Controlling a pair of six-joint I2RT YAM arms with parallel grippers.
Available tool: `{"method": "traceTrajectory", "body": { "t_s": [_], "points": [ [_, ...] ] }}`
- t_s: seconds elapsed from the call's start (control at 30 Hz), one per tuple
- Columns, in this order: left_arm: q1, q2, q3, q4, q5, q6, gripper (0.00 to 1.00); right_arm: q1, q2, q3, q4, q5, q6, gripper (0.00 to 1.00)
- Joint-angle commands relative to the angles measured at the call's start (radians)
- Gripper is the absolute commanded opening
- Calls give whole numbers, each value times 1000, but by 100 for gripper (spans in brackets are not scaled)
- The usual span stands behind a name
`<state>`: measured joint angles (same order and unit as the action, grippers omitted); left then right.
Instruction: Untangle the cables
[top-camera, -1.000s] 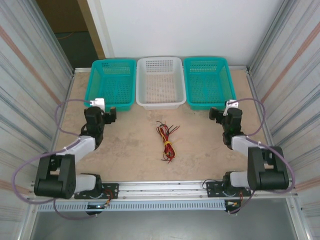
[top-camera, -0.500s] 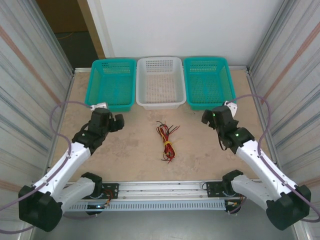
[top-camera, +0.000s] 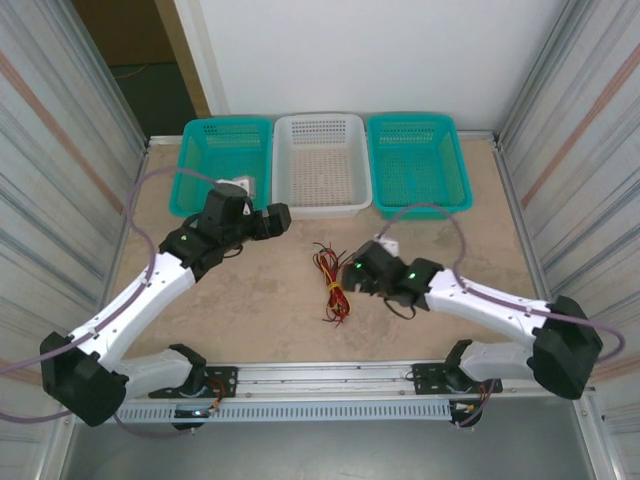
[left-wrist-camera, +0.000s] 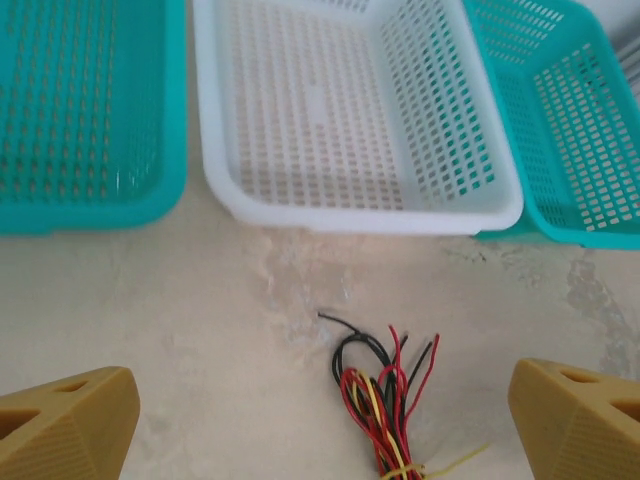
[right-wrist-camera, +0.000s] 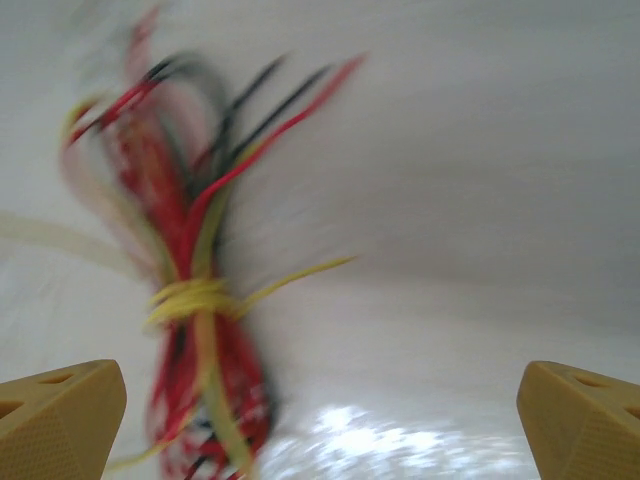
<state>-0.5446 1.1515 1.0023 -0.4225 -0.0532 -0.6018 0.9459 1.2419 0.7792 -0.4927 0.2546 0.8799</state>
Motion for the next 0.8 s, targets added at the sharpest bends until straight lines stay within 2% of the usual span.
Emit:
{"method": "traceTrajectory", "body": {
  "t_s": [0.0,0.1,0.2,0.57,0.77],
  "points": [
    [3,-3,-36,0,75,-127,94,24,63,42,87,-129,-88,100],
    [3,-17,-59,0,113,-142,89,-10,187,103,62,-291,-107,94],
    [3,-41,-81,-22,114,-165,89,2,300,175,-10,-330,-136,84],
    [3,-37,-103,-48,167,-197,88,-16,436,253,-110,-287,-113,77],
    [3,-5,-112,-31,208,-215,84,-28,471,263,-116,-311,-113,61]
  ]
}}
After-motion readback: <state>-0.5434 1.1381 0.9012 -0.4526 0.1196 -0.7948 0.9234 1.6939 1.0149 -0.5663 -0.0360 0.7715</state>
